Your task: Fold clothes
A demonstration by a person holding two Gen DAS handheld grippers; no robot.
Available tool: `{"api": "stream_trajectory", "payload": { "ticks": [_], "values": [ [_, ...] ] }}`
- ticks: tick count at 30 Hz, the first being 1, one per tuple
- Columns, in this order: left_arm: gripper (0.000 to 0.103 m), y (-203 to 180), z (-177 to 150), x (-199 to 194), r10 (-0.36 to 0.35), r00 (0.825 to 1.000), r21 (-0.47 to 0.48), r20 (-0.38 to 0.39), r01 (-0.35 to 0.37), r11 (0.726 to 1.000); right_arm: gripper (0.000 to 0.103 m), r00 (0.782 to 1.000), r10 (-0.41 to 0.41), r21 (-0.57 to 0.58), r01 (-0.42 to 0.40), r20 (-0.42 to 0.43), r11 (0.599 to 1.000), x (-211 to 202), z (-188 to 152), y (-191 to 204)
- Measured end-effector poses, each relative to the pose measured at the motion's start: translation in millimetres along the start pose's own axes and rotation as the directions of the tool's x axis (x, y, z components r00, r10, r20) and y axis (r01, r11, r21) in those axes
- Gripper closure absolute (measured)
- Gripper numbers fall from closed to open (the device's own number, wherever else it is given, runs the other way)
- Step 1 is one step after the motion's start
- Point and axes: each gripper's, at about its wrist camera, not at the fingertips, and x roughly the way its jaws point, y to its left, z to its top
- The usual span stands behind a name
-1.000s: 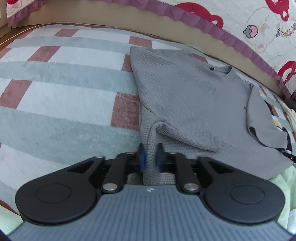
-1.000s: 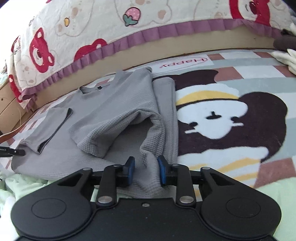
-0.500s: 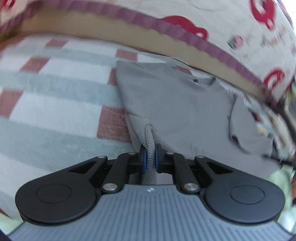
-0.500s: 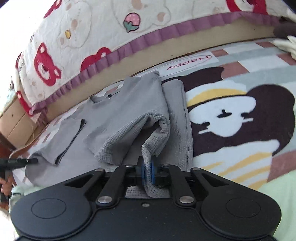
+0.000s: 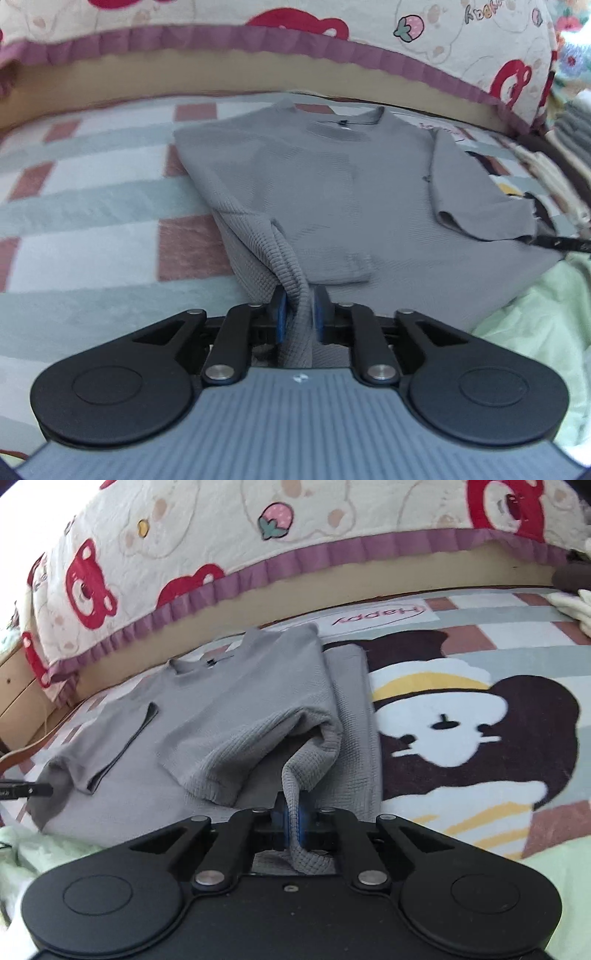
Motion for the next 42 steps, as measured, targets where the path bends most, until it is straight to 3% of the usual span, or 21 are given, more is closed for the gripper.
{"api": "stream_trajectory", "payload": {
  "ticks": [6,8,10,12,13,14,17,21,23,27,31,33,34,35,36,39,42],
  "values": [
    [0.079,15,1,2,0.070,0.997,-0.066,0.007,-0.070,0.995,0.095,1.000,-0.021,0.035,0.021,-0.001,0.999,1,-7,-7],
    [0.071,16,3,6,0.084,0.996,-0.058,0.035,-0.082,0.995,0.093,1.000,-0.022,0.054,0.023,-0.003,0.998,2,-9,-8],
    [0.071,14,5,12,0.093,0.994,-0.030,0.064,-0.091,0.995,0.091,1.000,-0.023,0.068,0.024,-0.005,0.997,4,-9,-9],
    [0.077,10,6,16,0.079,0.995,0.010,0.066,-0.080,0.997,0.090,1.000,-0.025,0.069,0.025,-0.004,0.997,4,-8,-8],
    [0.096,9,7,17,0.071,0.995,0.032,0.065,-0.073,0.997,0.090,1.000,-0.024,0.065,0.025,-0.004,0.998,4,-8,-7],
    [0.100,7,7,19,0.062,0.996,0.053,0.064,-0.066,0.996,0.090,1.000,-0.022,0.058,0.022,0.001,0.998,3,-8,-7],
    [0.100,6,8,8,0.043,0.992,0.034,0.117,-0.048,0.998,0.096,0.997,0.024,0.048,-0.028,0.071,0.998,-8,-8,-7],
    [0.099,13,13,-6,-0.044,0.984,-0.050,0.173,0.053,0.997,0.096,0.982,0.117,0.166,-0.142,0.151,0.976,-18,0,-21],
    [0.098,17,13,1,-0.070,0.989,-0.084,0.133,0.082,0.993,0.096,0.980,0.143,0.184,-0.167,0.139,0.969,-16,4,-23],
    [0.095,15,8,19,-0.024,0.999,-0.075,0.028,0.026,0.997,0.093,0.987,0.145,0.151,-0.154,0.070,0.976,-6,5,-20],
    [0.066,14,4,29,-0.013,1.000,-0.090,-0.016,0.012,0.996,0.087,0.991,0.135,0.159,-0.137,0.024,0.978,3,3,-24],
    [0.069,16,1,34,-0.016,0.999,-0.093,-0.035,0.013,0.996,0.072,0.991,0.133,0.159,-0.132,0.001,0.979,11,4,-28],
    [0.080,16,0,36,-0.018,0.999,-0.093,-0.045,0.014,0.996,0.072,0.989,0.145,0.159,-0.141,-0.009,0.977,15,6,-29],
    [0.099,17,1,36,-0.018,0.999,-0.086,-0.044,0.014,0.996,0.079,0.986,0.165,0.164,-0.160,-0.013,0.973,19,8,-31],
    [0.100,21,4,30,-0.026,0.999,-0.104,-0.027,0.023,0.994,0.096,0.979,0.204,0.180,-0.201,0.004,0.963,20,11,-34],
    [0.100,45,7,5,-0.077,0.996,-0.230,0.042,0.085,0.970,0.097,0.941,0.319,0.268,-0.337,0.110,0.902,3,27,-45],
    [0.100,73,6,-23,-0.134,0.984,-0.379,0.120,0.170,0.909,0.097,0.911,0.378,0.308,-0.412,0.166,0.858,-18,40,-53]
  ]
}}
